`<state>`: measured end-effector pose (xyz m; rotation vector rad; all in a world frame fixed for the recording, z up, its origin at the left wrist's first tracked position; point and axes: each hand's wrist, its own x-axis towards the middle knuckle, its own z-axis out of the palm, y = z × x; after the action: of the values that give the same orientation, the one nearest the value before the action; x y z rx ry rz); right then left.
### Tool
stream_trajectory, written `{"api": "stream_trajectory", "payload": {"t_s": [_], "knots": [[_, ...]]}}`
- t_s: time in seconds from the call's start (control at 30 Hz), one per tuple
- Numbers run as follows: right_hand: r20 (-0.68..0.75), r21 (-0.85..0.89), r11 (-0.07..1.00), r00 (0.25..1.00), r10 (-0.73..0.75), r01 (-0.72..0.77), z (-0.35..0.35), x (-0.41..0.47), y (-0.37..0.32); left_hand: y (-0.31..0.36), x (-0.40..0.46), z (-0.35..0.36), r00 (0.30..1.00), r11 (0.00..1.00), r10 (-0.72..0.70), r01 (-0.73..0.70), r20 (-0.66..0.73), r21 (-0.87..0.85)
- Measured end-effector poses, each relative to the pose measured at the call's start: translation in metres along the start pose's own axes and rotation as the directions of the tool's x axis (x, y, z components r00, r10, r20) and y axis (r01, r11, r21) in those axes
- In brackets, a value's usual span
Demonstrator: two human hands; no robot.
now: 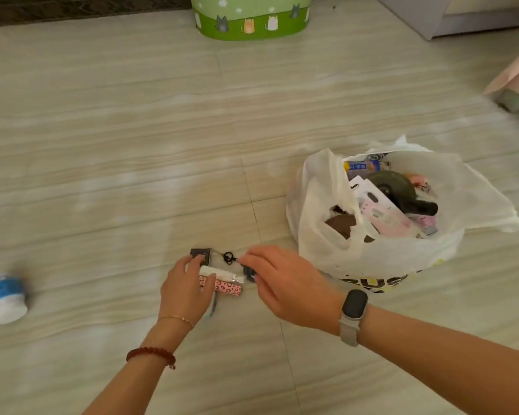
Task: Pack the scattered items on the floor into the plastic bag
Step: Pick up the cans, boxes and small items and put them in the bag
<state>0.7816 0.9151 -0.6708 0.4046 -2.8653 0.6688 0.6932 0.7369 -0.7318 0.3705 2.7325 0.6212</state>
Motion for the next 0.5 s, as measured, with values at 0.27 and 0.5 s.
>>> {"api": "stream_trajectory", "payload": {"t_s": [0.27, 0.5], "knots": [[0.377, -0.198, 0.920, 0.841, 0.389, -0.337, 0.107, 0.028, 0.006, -0.059, -0.024, 0.034, 0.978, 0.988, -0.151, 0.146, 0.141, 0.042], [0.410, -0.184, 0.858, 0.756, 0.510, -0.479, 0.131, 0.039, 0.002, -0.061, -0.012, 0.043, 0.990, 0.993, -0.106, 0.111, 0.097, -0.048]]}}
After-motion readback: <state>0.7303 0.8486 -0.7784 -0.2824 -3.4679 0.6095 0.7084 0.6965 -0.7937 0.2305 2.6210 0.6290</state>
